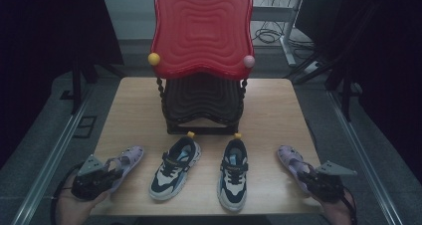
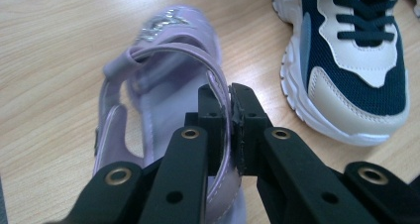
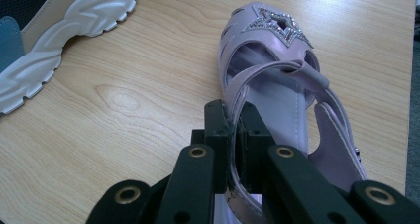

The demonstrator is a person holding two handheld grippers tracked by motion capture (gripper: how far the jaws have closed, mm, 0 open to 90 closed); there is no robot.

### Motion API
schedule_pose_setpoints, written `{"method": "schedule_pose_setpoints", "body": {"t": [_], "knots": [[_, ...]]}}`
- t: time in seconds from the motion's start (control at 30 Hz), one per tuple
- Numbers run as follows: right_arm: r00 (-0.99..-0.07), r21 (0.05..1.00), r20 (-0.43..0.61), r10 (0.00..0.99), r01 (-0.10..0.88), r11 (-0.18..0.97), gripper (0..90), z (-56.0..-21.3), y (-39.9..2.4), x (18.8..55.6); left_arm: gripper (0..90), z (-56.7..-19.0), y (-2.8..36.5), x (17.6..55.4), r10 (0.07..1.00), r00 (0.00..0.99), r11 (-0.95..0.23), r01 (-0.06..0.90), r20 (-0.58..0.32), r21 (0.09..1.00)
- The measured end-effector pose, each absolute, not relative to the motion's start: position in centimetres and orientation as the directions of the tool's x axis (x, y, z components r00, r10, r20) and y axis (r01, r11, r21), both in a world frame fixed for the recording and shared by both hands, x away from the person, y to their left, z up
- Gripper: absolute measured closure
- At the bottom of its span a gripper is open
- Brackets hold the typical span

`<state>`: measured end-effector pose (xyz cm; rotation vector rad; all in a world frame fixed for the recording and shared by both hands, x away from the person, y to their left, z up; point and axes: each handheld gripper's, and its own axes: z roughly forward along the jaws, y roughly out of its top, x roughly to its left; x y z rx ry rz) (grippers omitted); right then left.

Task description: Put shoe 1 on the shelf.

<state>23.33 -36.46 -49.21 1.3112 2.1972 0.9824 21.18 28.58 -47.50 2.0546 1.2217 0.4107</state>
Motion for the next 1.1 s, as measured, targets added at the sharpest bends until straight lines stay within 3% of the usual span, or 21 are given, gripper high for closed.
{"method": "schedule_pose_setpoints", "body": {"t": [0.33, 1.1], "knots": [[-0.484, 0.749, 0.02, 0.875, 0.587, 0.308, 85.7, -49.0, -36.4, 23.4, 85.7, -47.0, 28.2, 21.4, 0.851, 0.515, -0.293, 0.634, -0.107, 0.716], [-0.561, 0.88, 0.09, 0.823, 0.431, 0.197, 86.0, -45.8, -33.9, 23.5, 85.8, -44.4, 27.6, 21.7, 0.831, 0.527, -0.172, 0.546, -0.177, 0.82]]}}
